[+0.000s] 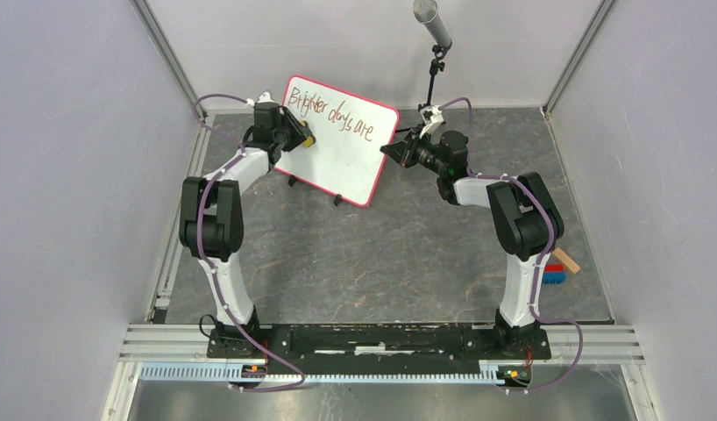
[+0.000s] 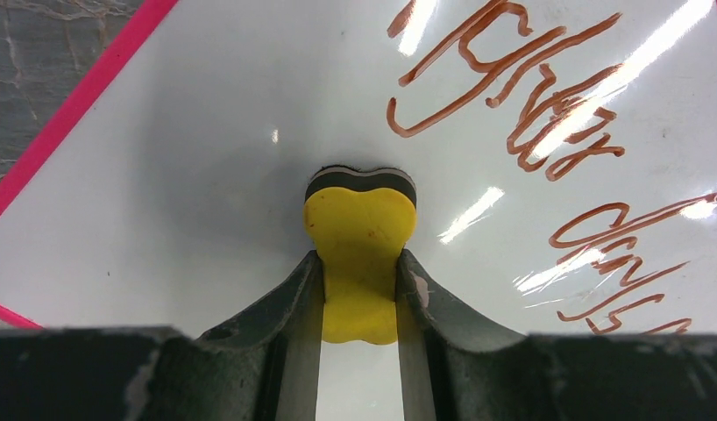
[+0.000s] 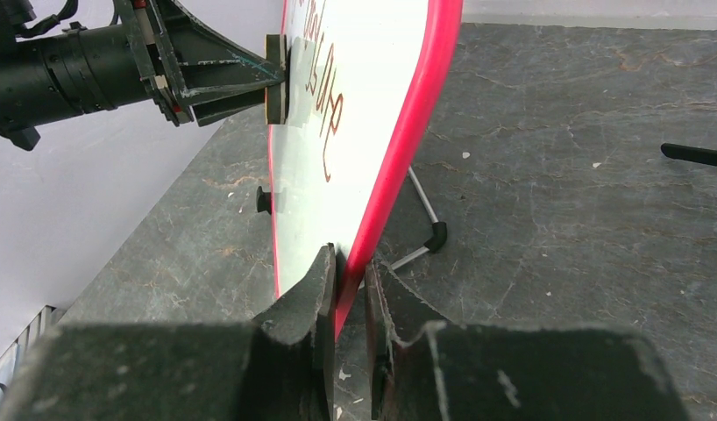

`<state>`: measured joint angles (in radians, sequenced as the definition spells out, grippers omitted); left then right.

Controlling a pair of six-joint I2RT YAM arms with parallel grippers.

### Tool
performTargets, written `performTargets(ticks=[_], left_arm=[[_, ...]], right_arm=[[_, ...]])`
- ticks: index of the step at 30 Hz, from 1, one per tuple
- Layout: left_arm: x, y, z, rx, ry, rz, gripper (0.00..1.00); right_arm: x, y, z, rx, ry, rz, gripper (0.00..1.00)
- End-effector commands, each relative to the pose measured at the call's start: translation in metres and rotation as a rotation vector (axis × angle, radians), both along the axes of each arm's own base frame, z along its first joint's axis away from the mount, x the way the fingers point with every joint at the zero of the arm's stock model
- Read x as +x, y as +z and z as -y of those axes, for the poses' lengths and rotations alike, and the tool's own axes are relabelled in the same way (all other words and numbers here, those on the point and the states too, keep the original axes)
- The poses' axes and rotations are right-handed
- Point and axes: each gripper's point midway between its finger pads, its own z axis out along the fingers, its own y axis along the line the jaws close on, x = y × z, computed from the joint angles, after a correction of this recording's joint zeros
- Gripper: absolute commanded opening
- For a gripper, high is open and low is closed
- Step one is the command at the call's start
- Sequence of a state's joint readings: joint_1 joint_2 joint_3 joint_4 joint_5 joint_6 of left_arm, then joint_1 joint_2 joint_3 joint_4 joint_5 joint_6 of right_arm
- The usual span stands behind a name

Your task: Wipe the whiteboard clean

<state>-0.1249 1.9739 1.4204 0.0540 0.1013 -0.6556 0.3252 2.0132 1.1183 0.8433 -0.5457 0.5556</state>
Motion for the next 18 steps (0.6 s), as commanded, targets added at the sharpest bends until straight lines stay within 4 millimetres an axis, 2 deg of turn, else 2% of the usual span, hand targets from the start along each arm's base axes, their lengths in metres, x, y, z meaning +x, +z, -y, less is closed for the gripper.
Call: performTargets(ticks=[1, 4, 9, 13, 16, 18], left_arm=[[-0.007, 0.005, 0.024, 0.091, -0.016, 0.005, 0.30], [-0.005, 0.024, 0.051, 0.172, -0.062, 0.030, 0.30], [0.001, 0.064, 0.118, 0.218, -0.184, 0.125, 0.31], [-0.001, 0.085, 0.166, 0.227, -0.275, 0.180, 0.31], [-0.002, 0.092, 0.181, 0.227, -0.306, 0.203, 0.32], [0.000, 0.088, 0.178, 0.232, -0.292, 0.195, 0.32]], right_arm=[[-0.001, 0.018, -0.012, -0.015, 0.057, 0.102, 0.00], [-0.001, 0.019, -0.012, -0.015, 0.056, 0.103, 0.00], [-0.002, 0.019, -0.012, -0.019, 0.055, 0.107, 0.00], [-0.002, 0.020, -0.011, -0.021, 0.054, 0.110, 0.00], [-0.002, 0.020, -0.011, -0.023, 0.053, 0.112, 0.00], [-0.003, 0.020, -0.011, -0.023, 0.053, 0.112, 0.00]])
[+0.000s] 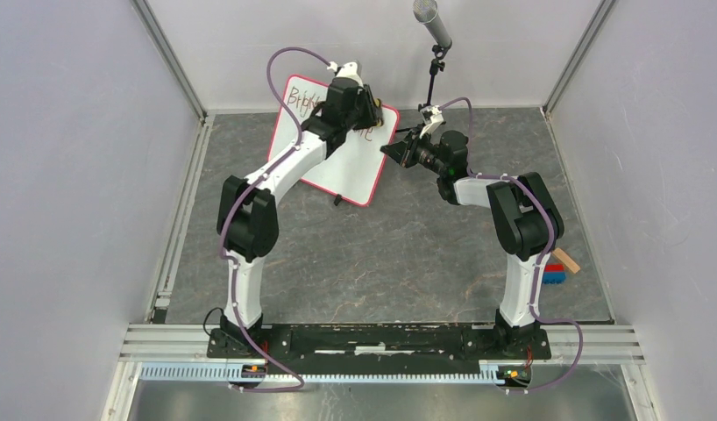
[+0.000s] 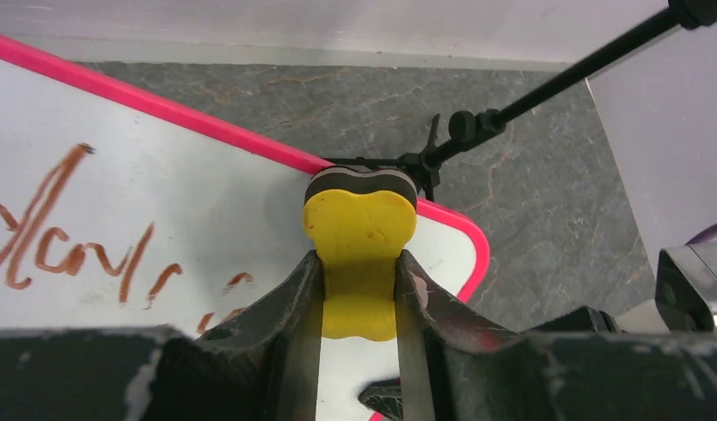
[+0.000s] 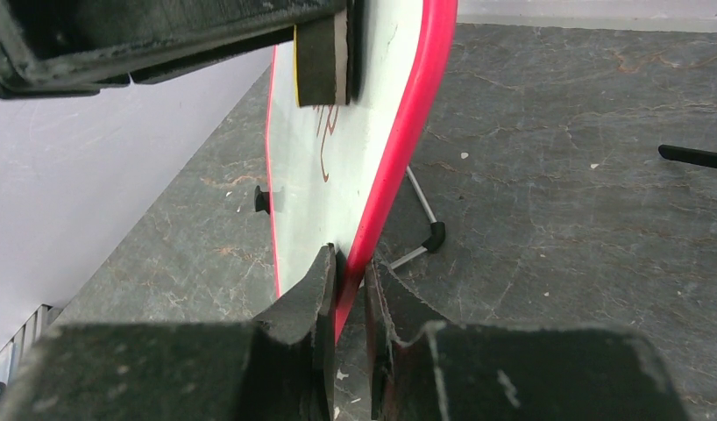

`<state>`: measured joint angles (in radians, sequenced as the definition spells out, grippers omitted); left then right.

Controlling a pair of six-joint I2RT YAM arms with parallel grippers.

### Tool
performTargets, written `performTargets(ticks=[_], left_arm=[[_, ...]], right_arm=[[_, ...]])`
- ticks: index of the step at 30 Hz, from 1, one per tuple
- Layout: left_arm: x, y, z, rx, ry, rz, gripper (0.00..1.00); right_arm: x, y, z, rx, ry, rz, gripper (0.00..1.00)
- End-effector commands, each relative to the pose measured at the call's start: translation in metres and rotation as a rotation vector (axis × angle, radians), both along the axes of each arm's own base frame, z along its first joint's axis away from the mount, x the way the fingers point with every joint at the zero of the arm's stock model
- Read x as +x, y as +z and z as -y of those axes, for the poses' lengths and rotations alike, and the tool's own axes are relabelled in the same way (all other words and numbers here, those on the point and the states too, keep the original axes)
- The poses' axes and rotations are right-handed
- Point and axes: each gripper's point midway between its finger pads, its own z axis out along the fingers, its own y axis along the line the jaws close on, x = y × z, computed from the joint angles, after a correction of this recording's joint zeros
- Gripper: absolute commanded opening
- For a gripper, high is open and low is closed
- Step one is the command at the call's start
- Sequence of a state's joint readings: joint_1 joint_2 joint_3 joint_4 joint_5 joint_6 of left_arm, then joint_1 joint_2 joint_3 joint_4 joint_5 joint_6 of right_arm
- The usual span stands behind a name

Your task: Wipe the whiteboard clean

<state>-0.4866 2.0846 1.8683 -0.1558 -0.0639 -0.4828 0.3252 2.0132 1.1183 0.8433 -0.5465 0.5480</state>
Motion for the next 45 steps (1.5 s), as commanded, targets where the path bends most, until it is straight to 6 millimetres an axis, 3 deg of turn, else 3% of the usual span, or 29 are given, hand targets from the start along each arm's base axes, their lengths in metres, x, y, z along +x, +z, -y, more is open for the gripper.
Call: performTargets(ticks=[1, 6, 13, 17, 21, 27, 32, 35, 39, 45], left_arm=[[0.009, -0.007, -0.010, 0.064, 0.003, 0.008, 0.32], [0.011, -0.025, -0.040, 0.084, 0.062, -0.023, 0.32], [0.019, -0.070, -0.115, 0.080, 0.209, -0.135, 0.32], [0.019, -0.071, -0.129, 0.101, 0.238, -0.137, 0.31], [0.014, -0.056, -0.113, 0.123, 0.221, -0.096, 0.31], [-0.009, -0.041, -0.040, 0.214, 0.087, -0.018, 0.32], [-0.031, -0.049, 0.008, 0.244, -0.008, -0.017, 0.32], [-0.042, -0.060, 0.027, 0.251, -0.054, -0.032, 0.32], [-0.039, -0.064, 0.020, 0.281, -0.037, -0.032, 0.32], [-0.019, -0.060, -0.024, 0.288, 0.037, -0.042, 0.32]], right_arm=[[-0.003, 0.021, -0.011, -0.018, 0.053, 0.108, 0.00], [-0.003, 0.021, -0.011, -0.020, 0.052, 0.108, 0.00], [-0.004, 0.021, -0.010, -0.018, 0.052, 0.108, 0.00], [-0.004, 0.021, -0.011, -0.019, 0.053, 0.110, 0.00], [-0.003, 0.021, -0.011, -0.018, 0.052, 0.110, 0.00], [-0.004, 0.021, -0.011, -0.018, 0.053, 0.109, 0.00], [-0.004, 0.022, -0.010, -0.020, 0.050, 0.113, 0.00], [-0.005, 0.022, -0.010, -0.021, 0.050, 0.114, 0.00], [-0.006, 0.022, -0.009, -0.023, 0.050, 0.115, 0.00], [-0.006, 0.023, -0.010, -0.021, 0.051, 0.119, 0.00]])
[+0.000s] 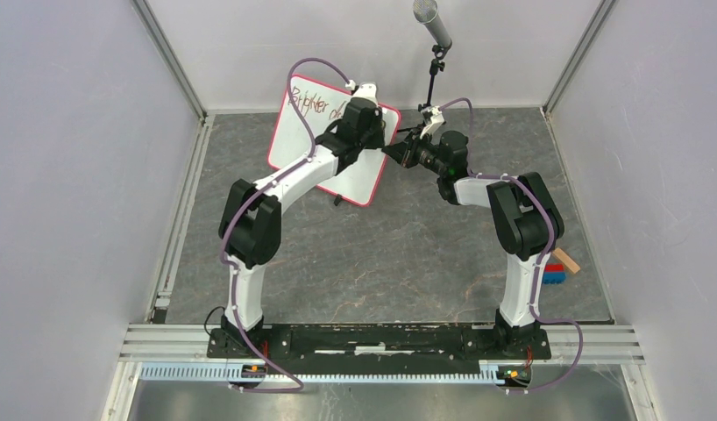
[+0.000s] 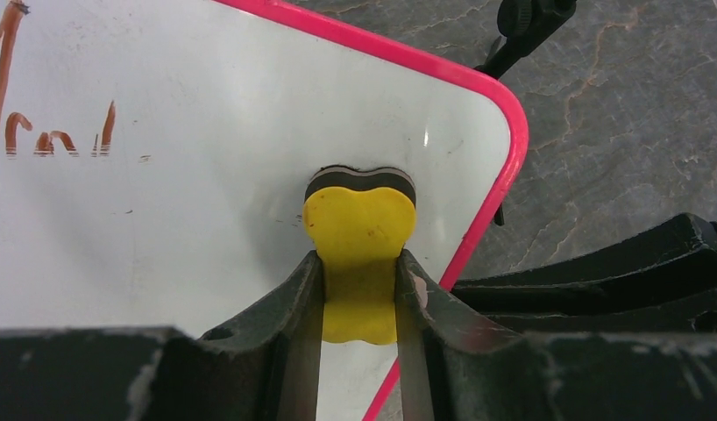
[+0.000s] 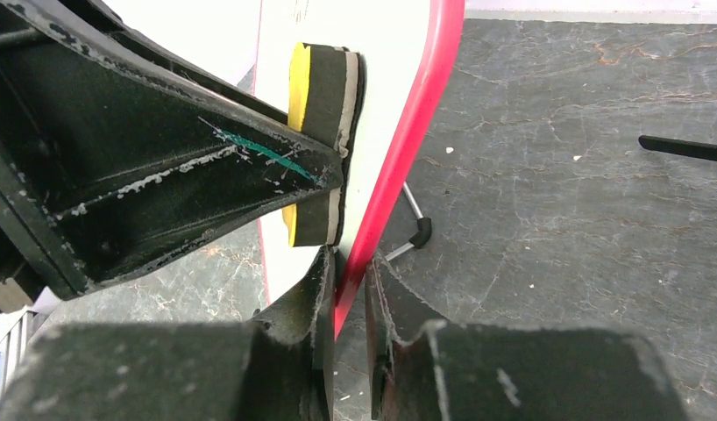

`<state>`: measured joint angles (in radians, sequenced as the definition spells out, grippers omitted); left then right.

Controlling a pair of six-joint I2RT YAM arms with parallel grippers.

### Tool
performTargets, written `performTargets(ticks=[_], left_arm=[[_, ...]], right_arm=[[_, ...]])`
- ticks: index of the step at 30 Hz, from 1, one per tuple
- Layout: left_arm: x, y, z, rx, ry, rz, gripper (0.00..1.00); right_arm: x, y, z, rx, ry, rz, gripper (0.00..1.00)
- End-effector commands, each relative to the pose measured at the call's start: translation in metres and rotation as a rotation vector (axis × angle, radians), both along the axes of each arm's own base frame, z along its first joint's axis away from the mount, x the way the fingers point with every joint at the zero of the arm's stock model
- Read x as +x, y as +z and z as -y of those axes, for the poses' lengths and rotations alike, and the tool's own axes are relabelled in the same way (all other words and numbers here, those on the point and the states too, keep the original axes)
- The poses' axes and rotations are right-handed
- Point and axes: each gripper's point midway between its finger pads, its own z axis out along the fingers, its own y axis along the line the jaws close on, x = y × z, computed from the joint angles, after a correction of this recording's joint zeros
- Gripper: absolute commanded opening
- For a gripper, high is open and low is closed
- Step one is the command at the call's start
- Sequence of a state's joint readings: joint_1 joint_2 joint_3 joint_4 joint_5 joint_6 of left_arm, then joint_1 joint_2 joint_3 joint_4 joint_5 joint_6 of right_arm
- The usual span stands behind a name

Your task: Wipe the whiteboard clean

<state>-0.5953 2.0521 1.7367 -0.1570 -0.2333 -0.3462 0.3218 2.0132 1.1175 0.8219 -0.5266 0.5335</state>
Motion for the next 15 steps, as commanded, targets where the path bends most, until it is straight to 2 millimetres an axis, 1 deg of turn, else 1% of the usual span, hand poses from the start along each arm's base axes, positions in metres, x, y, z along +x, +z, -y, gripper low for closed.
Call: performTargets(ticks=[1, 3, 7, 8, 9, 11, 12, 15], left_arm=[[0.022, -0.016, -0.050, 0.055, 0.074, -0.037, 0.32], [0.032, -0.016, -0.075, 0.024, 0.124, -0.045, 0.32], [0.052, -0.021, -0.132, -0.040, 0.238, -0.062, 0.32], [0.055, -0.022, -0.140, -0.048, 0.254, -0.062, 0.32], [0.057, -0.023, -0.147, -0.052, 0.264, -0.061, 0.32], [0.062, -0.021, -0.152, -0.053, 0.267, -0.054, 0.32], [0.063, -0.020, -0.153, -0.053, 0.266, -0.051, 0.32], [0.069, -0.015, -0.147, -0.071, 0.256, -0.046, 0.32]], right_arm=[[-0.009, 0.028, -0.014, -0.005, 0.075, 0.128, 0.00], [-0.010, 0.028, -0.014, -0.005, 0.075, 0.126, 0.00], [-0.010, 0.029, -0.014, -0.003, 0.076, 0.130, 0.00], [-0.010, 0.029, -0.014, -0.004, 0.077, 0.131, 0.00], [-0.010, 0.029, -0.014, -0.003, 0.076, 0.130, 0.00], [-0.010, 0.029, -0.014, -0.003, 0.078, 0.131, 0.00], [-0.009, 0.030, -0.014, -0.003, 0.077, 0.133, 0.00], [-0.009, 0.029, -0.015, -0.003, 0.078, 0.131, 0.00]])
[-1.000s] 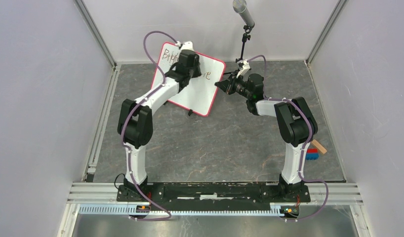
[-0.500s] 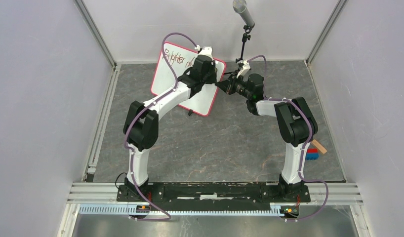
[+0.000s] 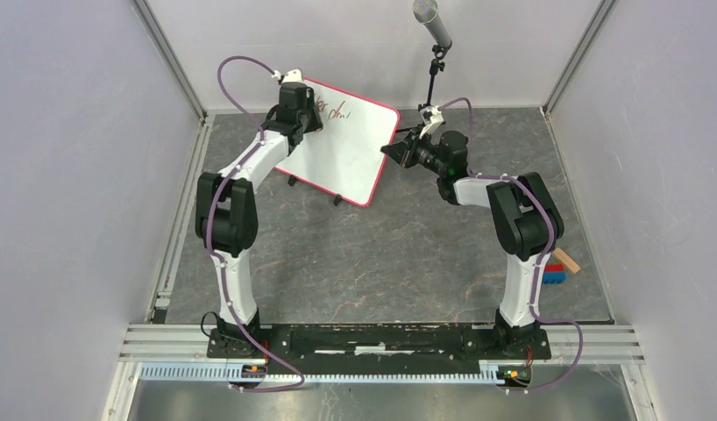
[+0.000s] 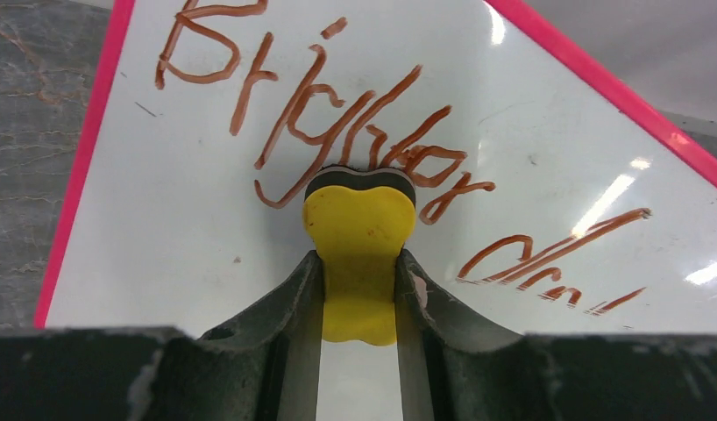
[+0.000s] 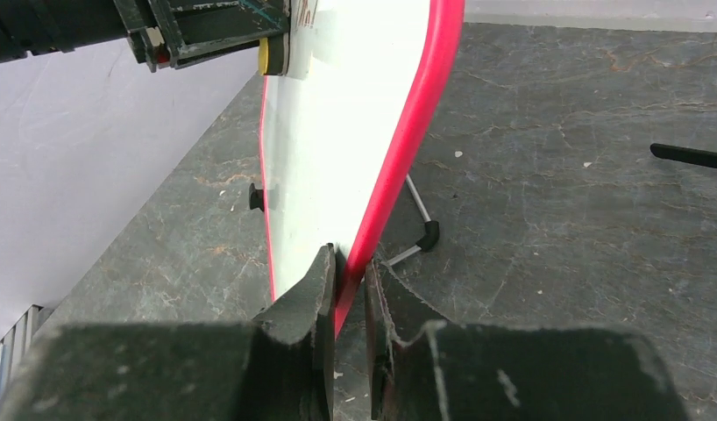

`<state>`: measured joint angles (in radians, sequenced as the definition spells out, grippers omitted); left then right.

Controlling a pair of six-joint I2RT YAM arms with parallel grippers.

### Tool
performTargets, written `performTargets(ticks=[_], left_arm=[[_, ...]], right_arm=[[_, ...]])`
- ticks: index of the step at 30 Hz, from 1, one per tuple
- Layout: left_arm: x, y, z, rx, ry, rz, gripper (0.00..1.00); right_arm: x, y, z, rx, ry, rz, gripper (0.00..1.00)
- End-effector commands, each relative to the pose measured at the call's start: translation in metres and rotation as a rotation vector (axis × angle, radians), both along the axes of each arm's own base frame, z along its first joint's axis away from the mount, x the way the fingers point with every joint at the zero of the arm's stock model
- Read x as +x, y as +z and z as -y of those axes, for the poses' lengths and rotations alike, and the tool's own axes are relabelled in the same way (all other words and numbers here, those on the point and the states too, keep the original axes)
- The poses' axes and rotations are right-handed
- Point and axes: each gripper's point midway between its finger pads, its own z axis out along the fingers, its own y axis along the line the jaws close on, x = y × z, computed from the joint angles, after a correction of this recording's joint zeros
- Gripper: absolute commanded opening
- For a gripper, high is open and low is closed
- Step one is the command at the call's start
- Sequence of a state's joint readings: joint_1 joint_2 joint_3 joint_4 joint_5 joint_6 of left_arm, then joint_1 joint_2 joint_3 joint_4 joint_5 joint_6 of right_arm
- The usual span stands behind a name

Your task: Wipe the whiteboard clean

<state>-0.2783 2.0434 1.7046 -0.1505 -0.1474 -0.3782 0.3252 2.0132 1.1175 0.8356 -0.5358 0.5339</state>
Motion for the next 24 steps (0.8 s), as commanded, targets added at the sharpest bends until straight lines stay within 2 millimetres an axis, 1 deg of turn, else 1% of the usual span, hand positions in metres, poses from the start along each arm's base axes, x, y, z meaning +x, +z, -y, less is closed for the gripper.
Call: performTargets(ticks=[1, 6, 8, 11, 17, 18, 20, 24], left_arm=[[0.006, -0.004, 0.015, -0.028, -0.005, -0.001, 0.32], [0.012, 0.019, 0.041, -0.059, -0.052, 0.043, 0.32], [0.011, 0.029, 0.056, -0.042, -0.080, 0.067, 0.32], [0.002, 0.038, 0.084, -0.019, -0.127, 0.090, 0.32], [-0.019, 0.044, 0.138, 0.040, -0.242, 0.122, 0.32], [-0.021, 0.044, 0.142, 0.041, -0.255, 0.123, 0.32], [-0.022, 0.041, 0.142, 0.035, -0.254, 0.115, 0.32], [-0.017, 0.040, 0.122, 0.039, -0.214, 0.109, 0.32]], right_arm=[[-0.007, 0.025, -0.012, -0.008, 0.065, 0.117, 0.00], [-0.007, 0.025, -0.011, -0.010, 0.064, 0.116, 0.00], [-0.007, 0.025, -0.011, -0.011, 0.063, 0.117, 0.00], [-0.007, 0.025, -0.011, -0.012, 0.063, 0.118, 0.00], [-0.008, 0.025, -0.010, -0.015, 0.059, 0.122, 0.00], [-0.008, 0.026, -0.010, -0.016, 0.059, 0.123, 0.00], [-0.008, 0.025, -0.010, -0.017, 0.059, 0.123, 0.00], [-0.009, 0.025, -0.010, -0.019, 0.060, 0.125, 0.00]])
